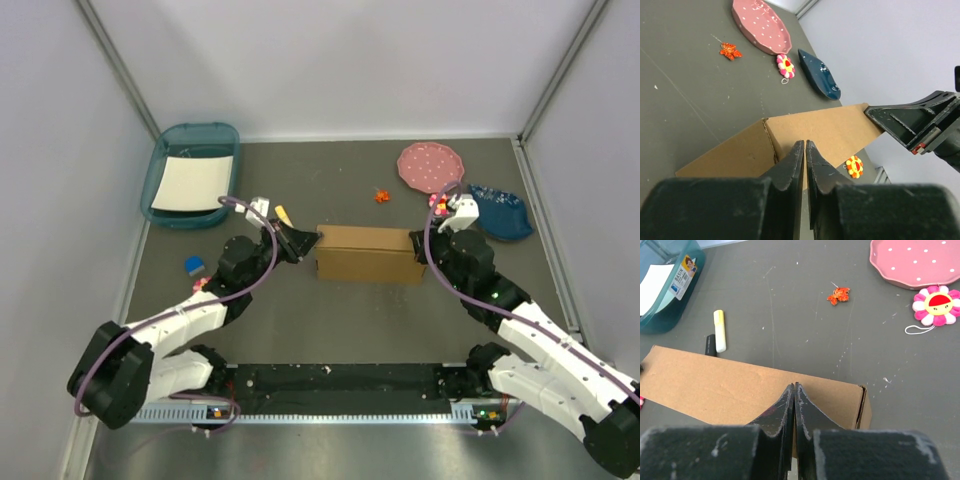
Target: Fold the paper box
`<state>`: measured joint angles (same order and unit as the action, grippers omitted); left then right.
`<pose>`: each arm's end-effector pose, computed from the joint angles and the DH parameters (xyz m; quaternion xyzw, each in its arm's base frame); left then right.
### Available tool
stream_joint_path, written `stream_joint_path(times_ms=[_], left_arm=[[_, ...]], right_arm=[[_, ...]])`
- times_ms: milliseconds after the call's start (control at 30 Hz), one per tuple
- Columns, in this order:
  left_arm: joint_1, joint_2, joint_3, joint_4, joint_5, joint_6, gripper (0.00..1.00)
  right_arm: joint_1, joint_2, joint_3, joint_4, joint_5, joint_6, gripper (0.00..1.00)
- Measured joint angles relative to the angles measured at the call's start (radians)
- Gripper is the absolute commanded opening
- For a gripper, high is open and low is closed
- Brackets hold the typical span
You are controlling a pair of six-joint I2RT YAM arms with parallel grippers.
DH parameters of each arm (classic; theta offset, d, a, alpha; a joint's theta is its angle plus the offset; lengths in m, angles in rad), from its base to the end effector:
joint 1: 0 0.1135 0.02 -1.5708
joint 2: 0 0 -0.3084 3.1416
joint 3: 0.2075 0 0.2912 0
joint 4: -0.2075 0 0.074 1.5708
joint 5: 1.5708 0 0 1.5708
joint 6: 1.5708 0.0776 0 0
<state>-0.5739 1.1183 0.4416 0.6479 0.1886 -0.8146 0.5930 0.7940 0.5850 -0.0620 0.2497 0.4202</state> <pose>0.2399 -0.1724 0.2549 -0.0206 0.7167 -0.4958 0.4900 0.2087 0.1175 0.2931 0.0069 0.7935 0.2046 0.5731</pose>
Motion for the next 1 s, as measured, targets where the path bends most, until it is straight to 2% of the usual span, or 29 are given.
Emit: stream_joint_path(times_ms=[167, 333, 500, 1000], left_arm=[[0.004, 0.004, -0.04, 0.097, 0.003, -0.027, 0.13], [0.003, -0.084, -0.037, -0.005, -0.034, -0.014, 0.18], [0.003, -0.109, 0.051, -0.089, -0.023, 0.002, 0.19], [-0.07, 0.195, 0.159, -0.007, 0.155, 0.013, 0.18]], right_arm=[[0.0, 0.0, 0.001, -0.006, 0.002, 0.0, 0.0], [0.0, 0.001, 0.006, -0.011, 0.003, -0.001, 0.0], [0.0, 0.001, 0.006, -0.011, 0.003, 0.0, 0.0], [0.0, 0.0, 0.008, -0.023, 0.018, -0.001, 0.01]])
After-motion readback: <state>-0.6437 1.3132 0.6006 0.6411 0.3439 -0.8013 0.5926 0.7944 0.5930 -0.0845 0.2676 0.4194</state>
